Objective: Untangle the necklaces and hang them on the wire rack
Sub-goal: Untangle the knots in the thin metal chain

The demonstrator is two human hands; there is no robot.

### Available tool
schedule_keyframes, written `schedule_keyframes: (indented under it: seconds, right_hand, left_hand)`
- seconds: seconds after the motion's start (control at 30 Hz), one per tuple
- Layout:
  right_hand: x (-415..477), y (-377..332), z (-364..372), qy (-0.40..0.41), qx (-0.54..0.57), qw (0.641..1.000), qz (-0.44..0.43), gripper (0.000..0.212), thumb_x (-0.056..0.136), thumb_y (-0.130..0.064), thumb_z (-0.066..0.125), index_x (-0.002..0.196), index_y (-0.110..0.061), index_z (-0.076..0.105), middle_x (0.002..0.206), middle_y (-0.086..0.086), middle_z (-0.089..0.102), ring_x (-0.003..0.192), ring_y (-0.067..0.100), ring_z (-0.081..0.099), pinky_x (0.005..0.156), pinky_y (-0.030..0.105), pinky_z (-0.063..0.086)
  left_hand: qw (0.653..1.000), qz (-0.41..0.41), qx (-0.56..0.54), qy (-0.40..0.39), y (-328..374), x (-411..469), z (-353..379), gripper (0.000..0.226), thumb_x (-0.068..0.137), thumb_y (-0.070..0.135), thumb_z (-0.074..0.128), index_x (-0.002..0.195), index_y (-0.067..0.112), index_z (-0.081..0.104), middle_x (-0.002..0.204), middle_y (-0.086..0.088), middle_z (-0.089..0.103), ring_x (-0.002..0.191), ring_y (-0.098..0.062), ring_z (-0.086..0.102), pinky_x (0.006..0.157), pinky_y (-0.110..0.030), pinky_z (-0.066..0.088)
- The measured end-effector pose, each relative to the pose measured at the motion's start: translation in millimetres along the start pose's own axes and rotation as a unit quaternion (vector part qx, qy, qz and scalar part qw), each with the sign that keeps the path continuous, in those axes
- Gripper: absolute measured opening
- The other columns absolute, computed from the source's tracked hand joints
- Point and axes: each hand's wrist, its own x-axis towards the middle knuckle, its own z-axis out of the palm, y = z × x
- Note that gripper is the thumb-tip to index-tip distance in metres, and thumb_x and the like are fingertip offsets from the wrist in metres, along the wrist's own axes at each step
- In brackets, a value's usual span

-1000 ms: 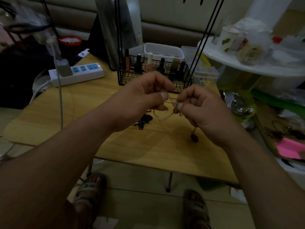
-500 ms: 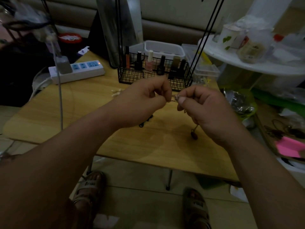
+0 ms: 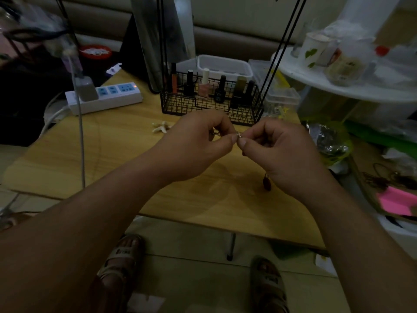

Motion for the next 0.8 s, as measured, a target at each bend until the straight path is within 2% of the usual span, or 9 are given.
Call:
schedule_keyframes:
  seconds: [0.13,0.23,0.3,0.37,0.53,0.6,0.63,0.73,0.8]
  right_hand:
    - [0.0,2.2,2.8,0.001,-0.024,1.000,0.003,0.004,0.091,-0.022,0.076,0.089,-0.023,0.072,0.077,-0.006,0.067,0.064,0.001,0.056,0.056,0.020,0.046]
    - [-0.1,1.5,3.9,-0.003,-0.010,1.000,0.017,0.003,0.091,-0.020,0.072,0.090,-0.021,0.070,0.080,0.000,0.068,0.064,0.004,0.056,0.058,0.026,0.047]
    - [0.3,-0.1,2.8,-0.010,0.040,0.998,0.037,0.004,0.094,-0.018,0.068,0.090,-0.020,0.068,0.083,0.004,0.070,0.064,0.008,0.055,0.057,0.028,0.046]
    - [0.5,-1.6,3.8,-0.018,0.123,0.990,0.068,0.010,0.096,-0.013,0.062,0.088,-0.018,0.065,0.079,0.002,0.067,0.062,0.011,0.052,0.052,0.028,0.041]
    - [2.9,-3.1,15.7,-0.020,0.281,0.947,0.151,0.017,0.098,-0.011,0.053,0.085,-0.020,0.060,0.078,0.002,0.059,0.058,0.011,0.045,0.050,0.028,0.027]
    - [4.3,-3.6,18.5,-0.011,0.316,0.934,0.169,0.016,0.098,-0.012,0.053,0.086,-0.020,0.059,0.081,0.005,0.058,0.057,0.011,0.043,0.050,0.029,0.022]
    - [4.9,-3.6,19.7,-0.006,0.329,0.928,0.174,0.015,0.098,-0.013,0.053,0.086,-0.019,0.060,0.082,0.005,0.059,0.056,0.010,0.042,0.050,0.029,0.020]
    - [5.7,-3.2,21.9,0.008,0.363,0.915,0.178,0.015,0.099,-0.013,0.054,0.088,-0.019,0.063,0.079,0.001,0.058,0.053,0.009,0.038,0.050,0.028,0.016]
    - [5.7,-3.1,22.5,0.008,0.388,0.902,0.187,0.013,0.099,-0.014,0.054,0.090,-0.019,0.062,0.075,-0.001,0.055,0.052,0.009,0.035,0.050,0.028,0.013]
  left_hand:
    - [1.000,0.004,0.004,0.007,-2.7,-0.1,3.3,0.005,0.097,0.020,0.071,0.093,0.019,0.068,0.070,0.036,0.059,0.058,0.004,0.051,0.051,-0.010,0.037]
    - [1.000,0.006,-0.012,0.013,-2.5,0.9,3.5,0.006,0.096,0.017,0.070,0.091,0.018,0.067,0.075,0.021,0.063,0.064,-0.002,0.056,0.052,-0.016,0.043]
    - [0.999,-0.009,-0.044,0.008,-0.7,1.9,2.3,0.005,0.097,0.016,0.067,0.092,0.015,0.067,0.081,0.007,0.066,0.069,-0.009,0.060,0.059,-0.024,0.051]
    - [0.996,-0.025,-0.082,-0.003,1.8,2.3,1.5,0.006,0.098,0.016,0.064,0.092,0.015,0.067,0.084,0.000,0.067,0.074,-0.014,0.062,0.063,-0.024,0.052]
    - [0.984,-0.063,-0.163,-0.017,2.0,2.8,2.1,0.009,0.097,0.015,0.064,0.088,0.015,0.066,0.080,-0.004,0.069,0.079,-0.029,0.069,0.074,-0.044,0.057]
    - [0.977,-0.081,-0.195,-0.019,0.0,2.7,2.5,0.009,0.092,0.026,0.066,0.085,0.021,0.066,0.077,-0.003,0.069,0.075,-0.045,0.063,0.068,-0.060,0.054]
    - [0.974,-0.090,-0.209,-0.020,-0.7,2.9,2.6,0.010,0.088,0.032,0.066,0.084,0.023,0.066,0.075,-0.004,0.068,0.073,-0.050,0.060,0.064,-0.061,0.050]
    - [0.967,-0.102,-0.232,-0.019,0.9,3.2,3.2,0.009,0.093,0.021,0.064,0.085,0.018,0.063,0.075,0.001,0.068,0.065,-0.036,0.057,0.067,-0.044,0.044]
    - [0.964,-0.105,-0.245,-0.018,1.3,3.0,3.7,0.011,0.097,0.012,0.060,0.086,0.014,0.061,0.077,0.004,0.068,0.065,-0.020,0.057,0.068,-0.042,0.042]
